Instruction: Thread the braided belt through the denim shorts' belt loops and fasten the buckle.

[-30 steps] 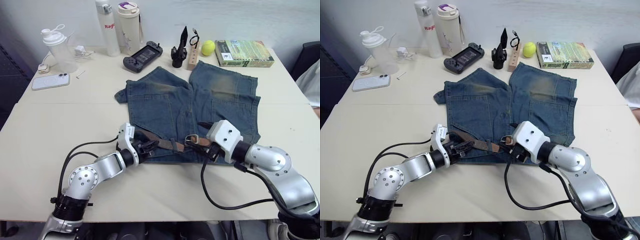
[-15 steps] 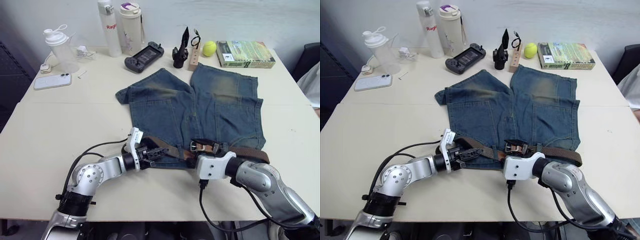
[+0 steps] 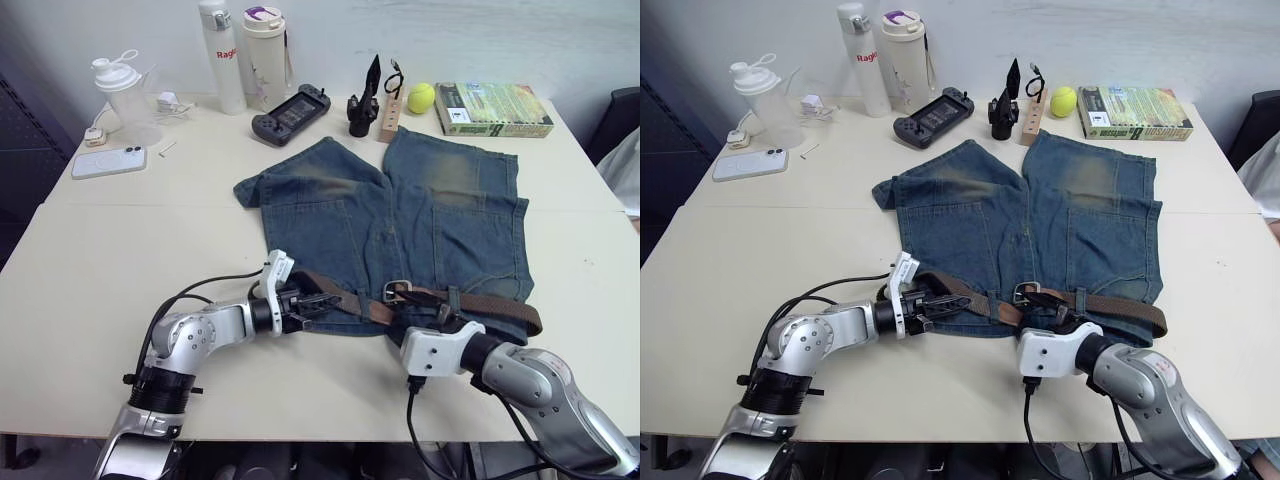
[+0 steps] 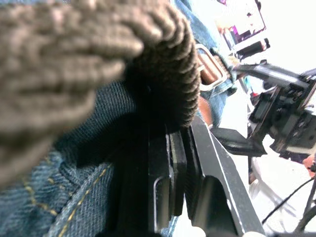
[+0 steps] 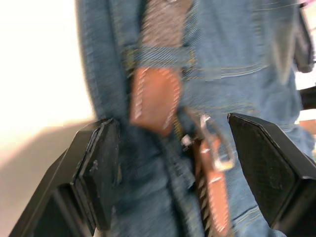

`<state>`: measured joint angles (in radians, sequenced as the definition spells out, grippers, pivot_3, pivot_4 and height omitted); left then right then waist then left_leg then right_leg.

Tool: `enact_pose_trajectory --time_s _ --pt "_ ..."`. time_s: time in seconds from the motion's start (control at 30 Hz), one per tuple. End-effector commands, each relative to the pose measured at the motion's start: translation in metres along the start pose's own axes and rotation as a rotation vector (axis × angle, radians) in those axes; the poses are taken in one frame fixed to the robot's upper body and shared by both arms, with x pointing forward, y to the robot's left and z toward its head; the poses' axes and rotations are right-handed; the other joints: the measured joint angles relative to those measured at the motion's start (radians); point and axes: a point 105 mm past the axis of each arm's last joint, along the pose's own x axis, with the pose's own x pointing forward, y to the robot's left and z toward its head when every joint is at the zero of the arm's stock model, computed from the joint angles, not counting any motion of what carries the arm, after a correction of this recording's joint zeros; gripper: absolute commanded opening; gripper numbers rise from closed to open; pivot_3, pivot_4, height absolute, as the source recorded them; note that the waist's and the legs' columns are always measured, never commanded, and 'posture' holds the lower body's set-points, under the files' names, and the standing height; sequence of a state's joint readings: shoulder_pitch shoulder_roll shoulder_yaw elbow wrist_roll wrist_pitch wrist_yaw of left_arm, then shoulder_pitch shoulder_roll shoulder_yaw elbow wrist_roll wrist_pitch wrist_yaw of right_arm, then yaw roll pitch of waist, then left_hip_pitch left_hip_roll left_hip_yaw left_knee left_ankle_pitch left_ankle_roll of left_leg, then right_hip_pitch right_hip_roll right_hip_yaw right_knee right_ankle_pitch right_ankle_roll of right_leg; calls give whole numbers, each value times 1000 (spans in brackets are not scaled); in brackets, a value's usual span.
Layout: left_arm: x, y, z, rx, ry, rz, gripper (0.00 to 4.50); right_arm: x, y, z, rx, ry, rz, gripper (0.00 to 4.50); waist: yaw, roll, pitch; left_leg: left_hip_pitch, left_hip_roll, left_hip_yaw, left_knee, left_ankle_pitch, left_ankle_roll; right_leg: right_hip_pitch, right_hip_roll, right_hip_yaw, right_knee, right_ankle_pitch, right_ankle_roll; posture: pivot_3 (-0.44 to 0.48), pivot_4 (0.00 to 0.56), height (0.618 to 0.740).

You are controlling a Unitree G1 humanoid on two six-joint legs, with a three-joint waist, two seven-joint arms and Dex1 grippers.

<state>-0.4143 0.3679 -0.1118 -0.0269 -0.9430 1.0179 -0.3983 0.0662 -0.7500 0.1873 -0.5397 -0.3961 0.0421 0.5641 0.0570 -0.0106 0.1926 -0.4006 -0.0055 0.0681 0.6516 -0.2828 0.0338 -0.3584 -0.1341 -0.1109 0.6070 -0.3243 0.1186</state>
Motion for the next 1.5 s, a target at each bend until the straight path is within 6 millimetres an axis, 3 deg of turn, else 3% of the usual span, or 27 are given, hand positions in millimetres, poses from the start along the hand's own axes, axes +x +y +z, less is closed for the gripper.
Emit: enact_pose_trajectory --time_s 0.03,0.3,0.63,1.07,1.2,1.37,1.5 --pt "7 11 -21 20 96 78 0 -1 -12 0 -24 7 -60 3723 0 0 0 0 0 0 0 0 0 0 0 0 0 0 0 0 150 724" --pt "10 20 -35 138 173 229 0 -6 -13 9 -6 -24 -63 3723 1 0 0 2 0 -1 0 0 0 3 0 0 0 0 0 0 150 724" --pt "9 18 -40 128 182 229 0 -5 -17 20 -45 -86 -62 3723 1 0 -1 14 1 -2 -3 -5 -7 15 -1 -1 -6 0 0 0 150 724" --pt "10 16 -38 131 182 218 0 -5 -12 24 -73 -102 -21 3723 0 0 -1 14 1 -2 -3 -6 -8 16 -1 -2 -6 0 0 0 150 724" --pt "10 16 -38 134 183 217 0 -5 -8 15 -77 -63 0 2549 0 1 -1 14 1 -2 -3 -6 -8 16 -1 -2 -6 0 0 0 150 724" --pt "10 14 -38 131 182 212 0 -4 -6 8 -67 -38 9 130 0 0 -1 14 1 -3 -3 -6 -8 16 -1 -2 -6 0 0 0 150 724" --pt "9 15 -38 120 179 214 0 -5 -2 10 -19 -43 19 51 0 1 -1 13 1 -3 -3 -6 -8 16 -1 -2 -7 0 0 0 150 724"
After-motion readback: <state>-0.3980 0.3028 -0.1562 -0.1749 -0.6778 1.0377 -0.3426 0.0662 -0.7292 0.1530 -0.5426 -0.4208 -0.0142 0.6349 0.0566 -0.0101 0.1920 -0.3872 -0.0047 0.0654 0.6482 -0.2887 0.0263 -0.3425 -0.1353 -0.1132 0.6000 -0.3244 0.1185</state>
